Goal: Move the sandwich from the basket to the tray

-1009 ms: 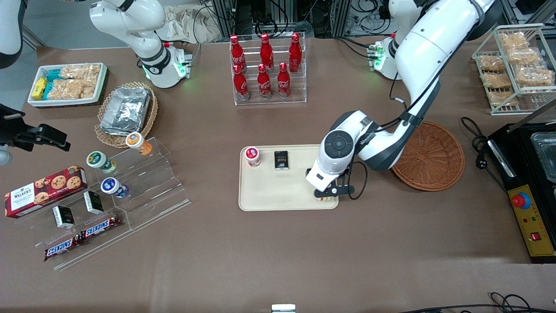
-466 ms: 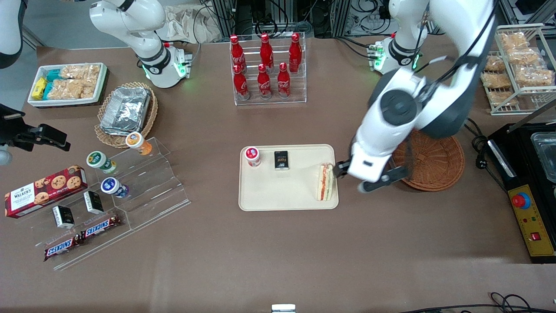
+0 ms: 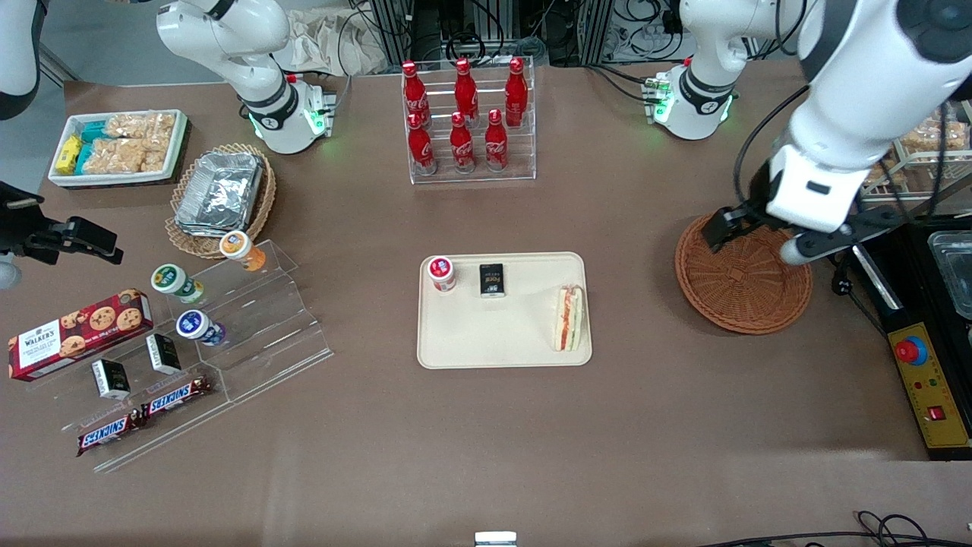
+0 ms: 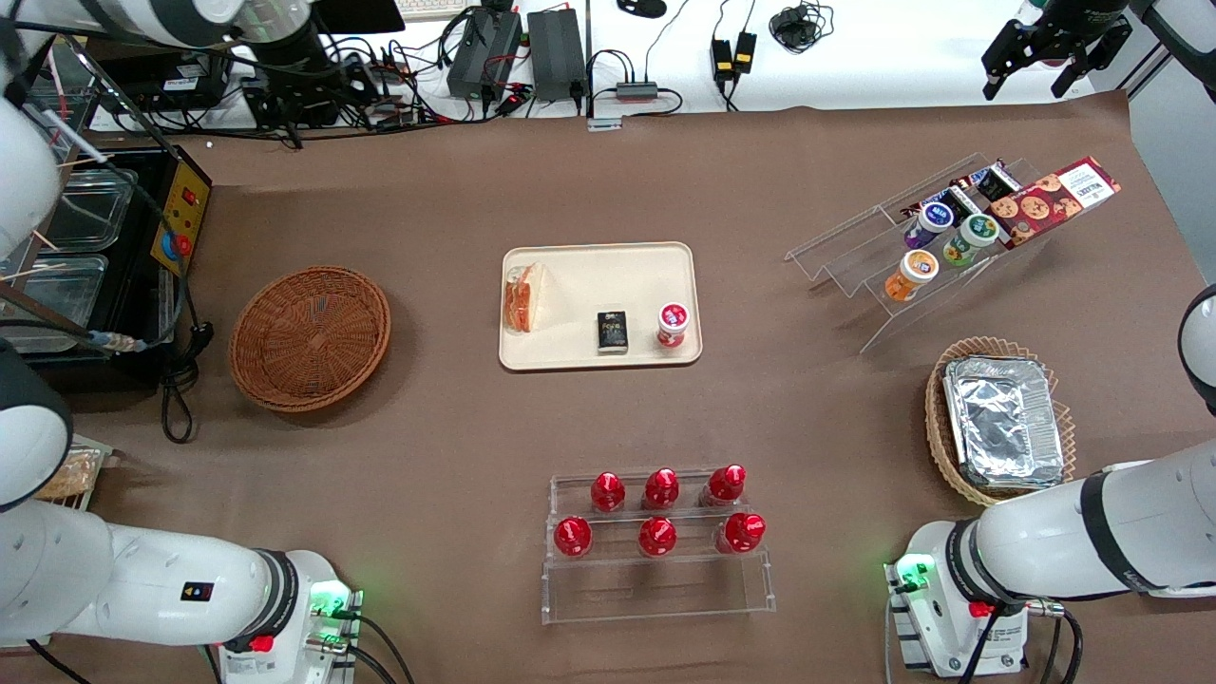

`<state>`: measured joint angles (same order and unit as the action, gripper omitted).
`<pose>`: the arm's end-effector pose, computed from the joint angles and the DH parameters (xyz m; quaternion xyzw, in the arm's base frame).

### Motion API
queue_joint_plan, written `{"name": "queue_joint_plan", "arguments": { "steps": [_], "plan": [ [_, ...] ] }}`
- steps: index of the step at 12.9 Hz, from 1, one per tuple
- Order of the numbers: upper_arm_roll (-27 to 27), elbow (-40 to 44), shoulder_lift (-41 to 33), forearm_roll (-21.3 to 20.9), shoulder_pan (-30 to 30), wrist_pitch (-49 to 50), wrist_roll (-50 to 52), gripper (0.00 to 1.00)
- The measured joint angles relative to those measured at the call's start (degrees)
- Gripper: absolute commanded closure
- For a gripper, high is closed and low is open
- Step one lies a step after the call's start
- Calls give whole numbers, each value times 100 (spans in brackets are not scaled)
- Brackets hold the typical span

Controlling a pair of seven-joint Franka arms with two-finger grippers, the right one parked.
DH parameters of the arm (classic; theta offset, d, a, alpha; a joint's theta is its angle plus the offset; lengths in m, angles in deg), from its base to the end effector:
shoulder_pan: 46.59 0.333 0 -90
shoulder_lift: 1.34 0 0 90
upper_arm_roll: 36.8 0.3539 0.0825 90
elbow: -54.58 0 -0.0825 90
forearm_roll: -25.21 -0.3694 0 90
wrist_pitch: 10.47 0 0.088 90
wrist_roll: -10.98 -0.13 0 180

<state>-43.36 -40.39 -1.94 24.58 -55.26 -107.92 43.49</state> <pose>0.5293 -0.1431 0.6167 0.9884 0.1496 0.0270 0.0053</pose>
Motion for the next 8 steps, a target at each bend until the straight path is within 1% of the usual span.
{"name": "queue_joint_plan", "arguments": {
  "steps": [4,6,8],
  "plan": [
    [772,-557,-474,106,-7,-39,-1774,0],
    [1085,-731,-653,117,-5,-33,-2406,0],
    [1243,-791,-781,121,34,134,-2823,0]
  ]
}}
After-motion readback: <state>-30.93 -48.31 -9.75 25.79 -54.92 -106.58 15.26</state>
